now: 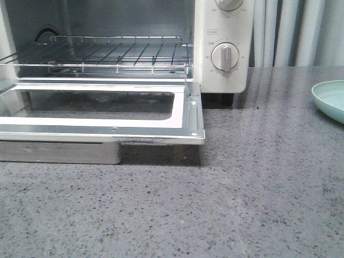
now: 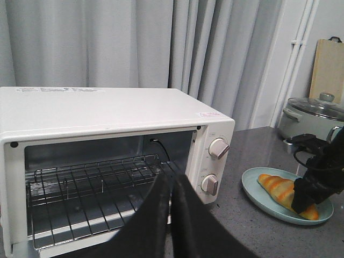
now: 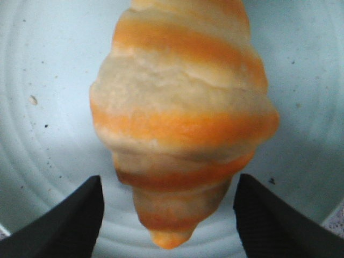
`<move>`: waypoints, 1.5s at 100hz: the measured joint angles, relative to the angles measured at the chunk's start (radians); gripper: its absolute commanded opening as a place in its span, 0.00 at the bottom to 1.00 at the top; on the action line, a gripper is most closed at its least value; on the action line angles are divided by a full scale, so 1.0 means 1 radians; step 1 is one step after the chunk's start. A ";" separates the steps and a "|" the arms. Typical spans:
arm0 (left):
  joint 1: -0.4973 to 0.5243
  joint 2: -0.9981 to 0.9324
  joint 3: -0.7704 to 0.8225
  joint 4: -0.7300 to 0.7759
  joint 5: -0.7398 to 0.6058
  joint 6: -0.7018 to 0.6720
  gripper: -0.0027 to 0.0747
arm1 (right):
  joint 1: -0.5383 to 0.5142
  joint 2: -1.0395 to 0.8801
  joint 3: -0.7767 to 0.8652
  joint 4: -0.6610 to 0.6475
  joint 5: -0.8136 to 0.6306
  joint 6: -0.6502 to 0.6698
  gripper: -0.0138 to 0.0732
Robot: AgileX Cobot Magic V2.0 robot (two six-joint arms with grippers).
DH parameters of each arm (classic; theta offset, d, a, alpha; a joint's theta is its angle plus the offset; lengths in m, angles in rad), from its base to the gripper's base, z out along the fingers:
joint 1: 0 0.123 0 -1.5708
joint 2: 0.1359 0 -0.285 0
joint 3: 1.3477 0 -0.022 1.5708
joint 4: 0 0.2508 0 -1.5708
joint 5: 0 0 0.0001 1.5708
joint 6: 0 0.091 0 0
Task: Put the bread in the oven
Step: 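Lower the right gripper over the croissant on the blue plate and grasp it, then lift the croissant with the right gripper and carry it toward the oven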
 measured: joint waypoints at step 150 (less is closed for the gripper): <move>0.000 0.000 0.000 0.000 -0.029 0.000 0.01 | 0.369 -0.537 -0.097 0.167 0.292 -0.149 0.08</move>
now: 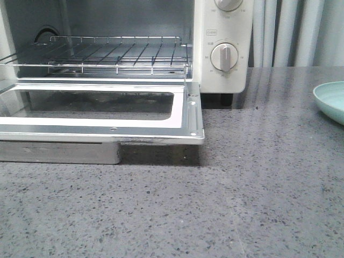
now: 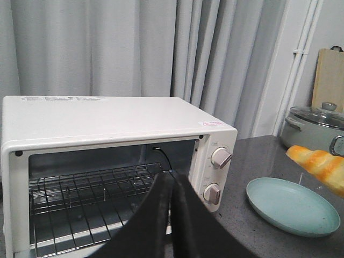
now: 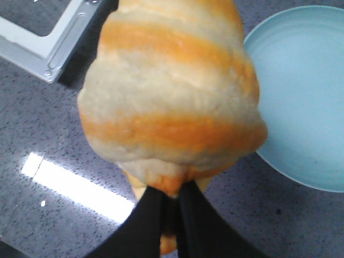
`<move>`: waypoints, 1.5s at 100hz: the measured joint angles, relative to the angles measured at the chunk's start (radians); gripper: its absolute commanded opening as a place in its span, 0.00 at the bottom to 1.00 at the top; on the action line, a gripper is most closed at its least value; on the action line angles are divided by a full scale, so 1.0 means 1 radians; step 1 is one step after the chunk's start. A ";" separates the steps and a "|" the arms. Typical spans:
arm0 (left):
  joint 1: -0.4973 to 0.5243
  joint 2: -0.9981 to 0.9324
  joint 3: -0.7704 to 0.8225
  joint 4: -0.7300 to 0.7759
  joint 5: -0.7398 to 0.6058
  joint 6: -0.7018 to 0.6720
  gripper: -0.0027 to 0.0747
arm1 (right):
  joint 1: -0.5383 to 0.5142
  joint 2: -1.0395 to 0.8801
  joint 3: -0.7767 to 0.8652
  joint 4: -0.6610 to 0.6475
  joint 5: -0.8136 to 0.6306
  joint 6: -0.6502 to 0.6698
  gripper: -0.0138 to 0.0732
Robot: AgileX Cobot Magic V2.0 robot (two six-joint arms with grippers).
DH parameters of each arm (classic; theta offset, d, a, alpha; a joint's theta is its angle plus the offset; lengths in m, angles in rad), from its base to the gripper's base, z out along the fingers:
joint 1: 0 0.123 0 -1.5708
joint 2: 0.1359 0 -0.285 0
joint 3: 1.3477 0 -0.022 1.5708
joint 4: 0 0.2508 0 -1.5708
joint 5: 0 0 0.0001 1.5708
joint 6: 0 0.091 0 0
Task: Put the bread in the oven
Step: 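Lift the croissant with the right gripper and carry it toward the oven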
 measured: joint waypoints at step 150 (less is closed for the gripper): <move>0.000 0.000 0.000 -0.002 0.003 0.000 0.01 | 0.591 0.672 -0.339 -0.415 -0.233 -0.061 0.08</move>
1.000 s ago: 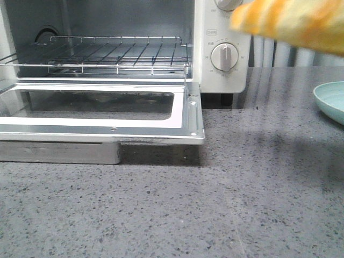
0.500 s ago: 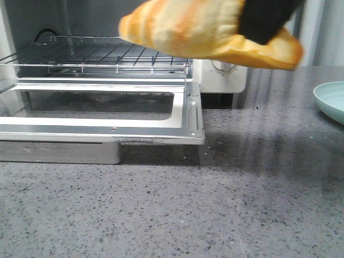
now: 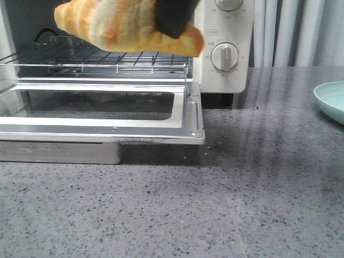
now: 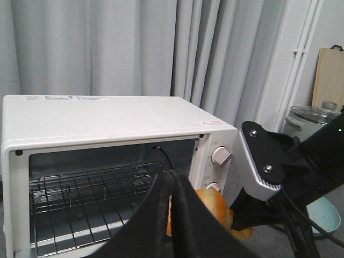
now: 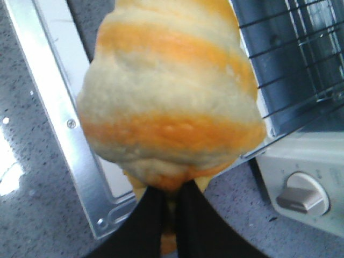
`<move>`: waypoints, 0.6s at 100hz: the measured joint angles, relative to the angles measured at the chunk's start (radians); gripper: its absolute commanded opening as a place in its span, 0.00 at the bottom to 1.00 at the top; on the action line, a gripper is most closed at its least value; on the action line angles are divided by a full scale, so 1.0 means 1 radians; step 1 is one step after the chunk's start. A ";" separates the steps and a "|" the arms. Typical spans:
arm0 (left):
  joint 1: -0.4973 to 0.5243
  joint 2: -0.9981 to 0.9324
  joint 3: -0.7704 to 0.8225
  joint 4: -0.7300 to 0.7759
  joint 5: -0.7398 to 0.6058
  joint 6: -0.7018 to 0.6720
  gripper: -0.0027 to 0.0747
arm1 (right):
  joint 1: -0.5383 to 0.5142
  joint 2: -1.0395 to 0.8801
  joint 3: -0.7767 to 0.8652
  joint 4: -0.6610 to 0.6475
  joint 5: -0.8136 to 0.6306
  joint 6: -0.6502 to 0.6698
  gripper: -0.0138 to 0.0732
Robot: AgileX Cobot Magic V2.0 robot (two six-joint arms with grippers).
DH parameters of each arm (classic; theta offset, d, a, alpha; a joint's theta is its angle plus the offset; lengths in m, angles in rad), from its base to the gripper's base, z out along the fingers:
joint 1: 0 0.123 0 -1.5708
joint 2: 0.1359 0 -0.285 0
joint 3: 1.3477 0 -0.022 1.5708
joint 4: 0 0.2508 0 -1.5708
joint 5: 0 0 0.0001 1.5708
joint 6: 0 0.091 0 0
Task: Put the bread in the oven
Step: 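Lift the croissant with the right gripper and carry it toward the oven, then lower the croissant onto the oven rack and open the right gripper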
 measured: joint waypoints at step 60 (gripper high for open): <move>0.000 0.000 0.000 0.002 0.041 0.000 0.01 | 0.000 0.095 -0.012 -0.172 -0.162 -0.007 0.08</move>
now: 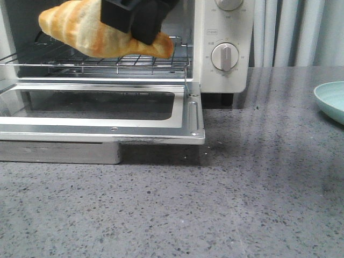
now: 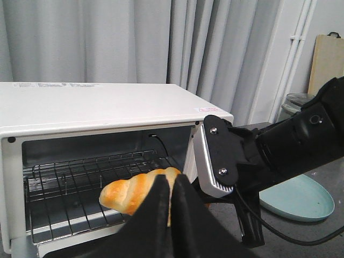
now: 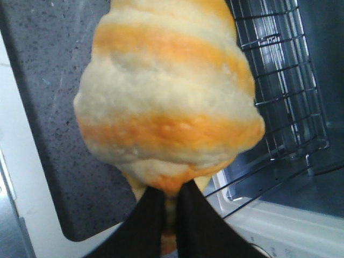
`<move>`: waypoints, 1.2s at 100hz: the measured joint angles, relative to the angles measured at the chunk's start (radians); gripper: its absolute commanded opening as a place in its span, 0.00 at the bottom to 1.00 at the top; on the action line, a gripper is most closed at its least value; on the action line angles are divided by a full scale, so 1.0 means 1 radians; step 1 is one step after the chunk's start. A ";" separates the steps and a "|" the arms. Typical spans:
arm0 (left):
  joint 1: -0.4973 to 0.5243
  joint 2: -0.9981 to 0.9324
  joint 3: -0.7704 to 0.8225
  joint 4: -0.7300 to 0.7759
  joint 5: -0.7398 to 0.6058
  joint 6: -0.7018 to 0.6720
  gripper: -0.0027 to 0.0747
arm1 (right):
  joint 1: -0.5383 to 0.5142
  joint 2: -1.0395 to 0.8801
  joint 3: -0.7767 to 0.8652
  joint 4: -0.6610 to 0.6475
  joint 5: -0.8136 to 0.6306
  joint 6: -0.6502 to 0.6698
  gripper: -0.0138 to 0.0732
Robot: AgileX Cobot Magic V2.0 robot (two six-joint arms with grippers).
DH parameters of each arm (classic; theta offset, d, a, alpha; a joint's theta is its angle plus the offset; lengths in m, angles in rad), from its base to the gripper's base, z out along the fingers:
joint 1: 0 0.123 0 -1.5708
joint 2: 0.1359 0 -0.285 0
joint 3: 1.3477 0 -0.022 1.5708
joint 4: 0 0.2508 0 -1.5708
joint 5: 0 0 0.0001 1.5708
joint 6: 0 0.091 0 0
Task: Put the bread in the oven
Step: 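Lower the croissant onto the oven rack and open the right gripper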
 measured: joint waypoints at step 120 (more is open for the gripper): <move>0.000 0.000 0.000 0.000 0.020 0.000 0.01 | -0.023 0.210 -0.256 -0.141 0.127 0.022 0.70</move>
